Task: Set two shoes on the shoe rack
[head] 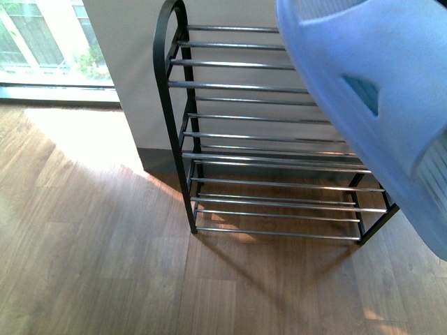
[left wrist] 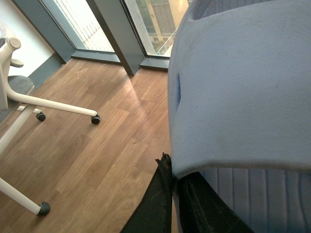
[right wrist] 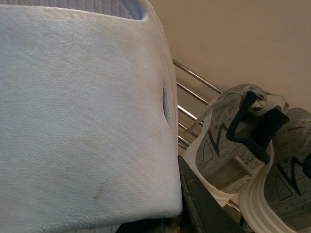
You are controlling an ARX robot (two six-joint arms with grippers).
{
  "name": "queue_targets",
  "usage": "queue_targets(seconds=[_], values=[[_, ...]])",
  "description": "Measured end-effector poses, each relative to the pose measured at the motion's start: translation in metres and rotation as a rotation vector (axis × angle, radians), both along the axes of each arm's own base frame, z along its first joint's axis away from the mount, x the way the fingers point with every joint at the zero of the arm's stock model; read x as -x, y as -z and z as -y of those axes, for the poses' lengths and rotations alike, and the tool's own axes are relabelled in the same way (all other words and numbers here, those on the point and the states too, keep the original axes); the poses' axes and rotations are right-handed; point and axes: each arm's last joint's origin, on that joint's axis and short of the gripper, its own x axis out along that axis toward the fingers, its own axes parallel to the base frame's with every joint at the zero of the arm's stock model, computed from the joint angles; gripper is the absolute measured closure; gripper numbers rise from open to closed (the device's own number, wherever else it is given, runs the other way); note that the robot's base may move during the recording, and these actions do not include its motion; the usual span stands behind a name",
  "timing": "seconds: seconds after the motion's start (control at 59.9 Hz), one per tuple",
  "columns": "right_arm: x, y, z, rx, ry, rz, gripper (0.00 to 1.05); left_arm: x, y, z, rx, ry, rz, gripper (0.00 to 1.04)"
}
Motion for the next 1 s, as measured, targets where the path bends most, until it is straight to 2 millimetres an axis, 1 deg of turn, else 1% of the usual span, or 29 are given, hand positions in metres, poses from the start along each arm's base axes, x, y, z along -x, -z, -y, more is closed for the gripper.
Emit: queue_targets(seconds=[0.25, 0.334, 0.4, 0.484, 0.534, 0.55, 0.584, 0.634, 0.667, 0.684, 0.867, 0.884, 0.917, 0.934, 0.968, 1.001], values=[[0.000, 0.000, 0.000, 0.000, 0.000, 0.000, 1.03, 0.000, 0.000, 0.000, 0.000, 0.000, 0.000, 1.03], [-0.002, -0.002, -0.002, -0.092, -0.065, 0.026, 1.03, 0.000, 0.000, 0.000, 0.000, 0.000, 0.000, 1.03], [-0.009, -0.007, -0.007, -0.164, -0.059, 0.009, 1.03, 0.000, 0.000, 0.000, 0.000, 0.000, 0.000, 1.03], [-0.038, -0.022, -0.020, -0.236, -0.012, -0.028, 1.03, 0.000, 0.000, 0.000, 0.000, 0.001, 0.000, 1.03], [-0.052, -0.028, -0.025, -0.247, 0.009, -0.037, 1.03, 0.000, 0.000, 0.000, 0.000, 0.001, 0.000, 1.03], [-0.059, -0.030, -0.028, -0.250, 0.019, -0.044, 1.03, 0.000, 0.000, 0.000, 0.000, 0.000, 0.000, 1.03], [-0.067, -0.033, -0.031, -0.252, 0.029, -0.048, 1.03, 0.000, 0.000, 0.000, 0.000, 0.000, 0.000, 1.03], [-0.086, -0.037, -0.037, -0.255, 0.049, -0.067, 1.03, 0.000, 0.000, 0.000, 0.000, 0.000, 0.000, 1.03], [-0.094, -0.038, -0.040, -0.253, 0.060, -0.078, 1.03, 0.000, 0.000, 0.000, 0.000, 0.000, 0.000, 1.03], [-0.101, -0.039, -0.042, -0.251, 0.068, -0.091, 1.03, 0.000, 0.000, 0.000, 0.000, 0.000, 0.000, 1.03], [-0.153, -0.033, -0.057, -0.194, 0.166, -0.205, 1.03, 0.000, 0.000, 0.000, 0.000, 0.000, 0.000, 1.03], [-0.160, -0.031, -0.058, -0.183, 0.183, -0.219, 1.03, 0.000, 0.000, 0.000, 0.000, 0.000, 0.000, 1.03], [-0.167, -0.029, -0.059, -0.172, 0.201, -0.232, 1.03, 0.000, 0.000, 0.000, 0.000, 0.000, 0.000, 1.03], [-0.177, -0.027, -0.061, -0.154, 0.227, -0.251, 1.03, 0.000, 0.000, 0.000, 0.000, 0.000, 0.000, 1.03], [-0.189, -0.022, -0.063, -0.132, 0.260, -0.273, 1.03, 0.000, 0.000, 0.000, 0.000, 0.000, 0.000, 1.03], [-0.198, -0.017, -0.065, -0.115, 0.288, -0.287, 1.03, 0.000, 0.000, 0.000, 0.000, 0.000, 0.000, 1.03]])
